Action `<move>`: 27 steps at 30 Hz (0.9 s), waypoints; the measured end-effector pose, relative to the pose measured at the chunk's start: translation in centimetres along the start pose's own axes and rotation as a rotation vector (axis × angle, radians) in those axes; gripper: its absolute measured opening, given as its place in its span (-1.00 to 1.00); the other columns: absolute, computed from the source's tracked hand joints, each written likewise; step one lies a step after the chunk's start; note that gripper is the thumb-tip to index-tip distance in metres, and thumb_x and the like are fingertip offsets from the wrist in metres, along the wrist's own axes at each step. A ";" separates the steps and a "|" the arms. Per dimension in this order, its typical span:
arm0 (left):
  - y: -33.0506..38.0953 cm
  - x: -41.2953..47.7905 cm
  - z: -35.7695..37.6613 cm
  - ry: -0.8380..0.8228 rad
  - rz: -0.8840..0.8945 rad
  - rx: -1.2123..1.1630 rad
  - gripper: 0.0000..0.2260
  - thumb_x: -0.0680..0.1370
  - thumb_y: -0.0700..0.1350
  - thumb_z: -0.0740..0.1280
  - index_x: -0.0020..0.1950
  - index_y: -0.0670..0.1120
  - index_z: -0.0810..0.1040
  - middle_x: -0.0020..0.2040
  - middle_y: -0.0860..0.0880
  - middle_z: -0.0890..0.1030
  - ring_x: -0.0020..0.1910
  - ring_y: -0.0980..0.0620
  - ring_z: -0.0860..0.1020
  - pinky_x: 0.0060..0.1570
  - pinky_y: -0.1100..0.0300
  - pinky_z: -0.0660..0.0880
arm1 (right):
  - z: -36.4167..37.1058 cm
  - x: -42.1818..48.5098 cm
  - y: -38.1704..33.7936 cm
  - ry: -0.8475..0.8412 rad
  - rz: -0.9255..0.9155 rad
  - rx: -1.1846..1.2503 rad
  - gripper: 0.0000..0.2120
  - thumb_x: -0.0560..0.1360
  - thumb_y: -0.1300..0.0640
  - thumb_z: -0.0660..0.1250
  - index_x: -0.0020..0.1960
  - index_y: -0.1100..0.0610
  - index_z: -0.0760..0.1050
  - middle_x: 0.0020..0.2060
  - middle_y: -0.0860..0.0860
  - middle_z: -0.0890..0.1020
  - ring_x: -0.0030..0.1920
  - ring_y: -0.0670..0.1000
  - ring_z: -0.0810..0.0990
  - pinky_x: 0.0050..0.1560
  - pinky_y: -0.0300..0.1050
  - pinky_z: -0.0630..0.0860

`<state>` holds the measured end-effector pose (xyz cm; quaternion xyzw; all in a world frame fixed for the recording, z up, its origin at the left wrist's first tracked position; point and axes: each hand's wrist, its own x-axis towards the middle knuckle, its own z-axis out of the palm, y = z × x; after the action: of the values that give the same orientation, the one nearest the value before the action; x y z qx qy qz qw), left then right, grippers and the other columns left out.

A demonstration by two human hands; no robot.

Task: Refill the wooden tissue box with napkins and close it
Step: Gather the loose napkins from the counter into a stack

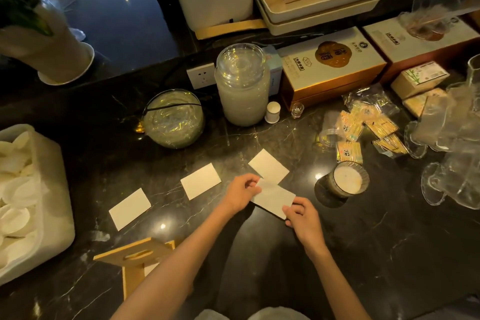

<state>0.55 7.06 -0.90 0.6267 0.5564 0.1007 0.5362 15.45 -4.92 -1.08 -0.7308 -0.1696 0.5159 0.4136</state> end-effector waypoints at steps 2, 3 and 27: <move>1.1 1.8 -0.6 0.031 0.043 0.073 -0.78 0.55 -0.27 0.37 0.19 -0.23 0.60 -0.07 -0.12 0.60 -0.11 0.01 0.51 -0.04 0.23 0.45 | 1.0 1.6 -1.3 0.015 -0.006 0.006 -0.81 0.54 0.19 0.37 0.14 0.12 0.47 -0.06 0.08 0.64 -0.08 0.00 0.63 -0.09 -0.06 0.60; 1.6 2.8 -0.9 0.037 0.060 0.099 -0.78 0.55 -0.26 0.36 0.19 -0.21 0.61 -0.03 -0.14 0.63 -0.08 -0.02 0.54 0.02 0.15 0.48 | 1.6 2.4 -1.9 0.035 -0.015 0.007 -0.82 0.54 0.16 0.38 0.13 0.11 0.47 -0.07 0.07 0.64 -0.09 0.00 0.63 -0.08 -0.02 0.62; 4.2 8.0 -0.5 0.099 -0.108 0.456 -0.74 0.49 -0.36 0.26 0.05 -0.06 0.54 0.11 -0.13 0.55 0.16 -0.17 0.46 0.10 0.03 0.43 | 7.0 6.5 -3.5 0.357 -0.070 -0.608 -0.51 0.54 0.01 0.32 0.39 0.07 0.24 0.24 0.13 0.45 0.16 0.23 0.55 0.07 0.16 0.49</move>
<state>5.53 14.62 -1.22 0.6952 0.6230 -0.0256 0.3577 12.51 4.56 -3.21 -0.8929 -0.2653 0.2915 0.2174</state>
